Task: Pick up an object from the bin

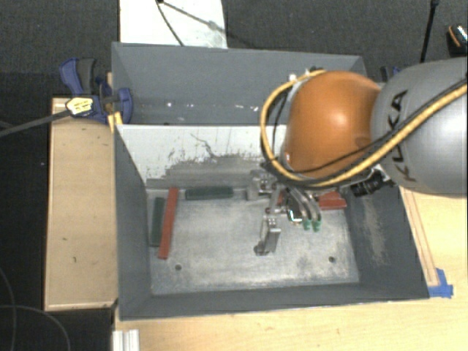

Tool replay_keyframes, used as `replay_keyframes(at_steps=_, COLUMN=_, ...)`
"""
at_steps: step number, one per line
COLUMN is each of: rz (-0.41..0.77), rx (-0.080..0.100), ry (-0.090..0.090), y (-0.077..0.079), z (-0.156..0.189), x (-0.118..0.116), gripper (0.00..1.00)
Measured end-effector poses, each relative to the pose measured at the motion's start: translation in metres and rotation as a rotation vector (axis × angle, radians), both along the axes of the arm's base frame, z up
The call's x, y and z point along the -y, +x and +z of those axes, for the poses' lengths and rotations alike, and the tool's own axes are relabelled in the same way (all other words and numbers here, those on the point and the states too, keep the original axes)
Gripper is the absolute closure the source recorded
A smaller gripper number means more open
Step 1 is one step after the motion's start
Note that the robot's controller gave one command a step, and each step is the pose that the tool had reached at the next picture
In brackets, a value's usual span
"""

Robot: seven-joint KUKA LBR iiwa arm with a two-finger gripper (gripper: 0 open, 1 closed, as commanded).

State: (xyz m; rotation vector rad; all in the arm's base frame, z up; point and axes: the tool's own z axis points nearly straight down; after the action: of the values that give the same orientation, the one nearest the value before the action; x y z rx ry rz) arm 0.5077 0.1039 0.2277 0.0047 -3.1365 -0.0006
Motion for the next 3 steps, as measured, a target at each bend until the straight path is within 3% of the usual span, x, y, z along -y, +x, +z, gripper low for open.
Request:
replay_keyframes(at_steps=1, rz=0.08, rx=0.003, ry=-0.003, y=0.025, z=-0.045, x=0.088, gripper=0.0)
replay_keyframes(at_steps=2, rz=0.091, rx=0.008, ry=0.0, y=0.082, z=-0.129, x=0.096, gripper=0.0)
replay_keyframes(at_steps=3, rz=-0.011, rx=0.003, ry=-0.001, y=0.073, z=-0.149, x=0.139, gripper=0.0)
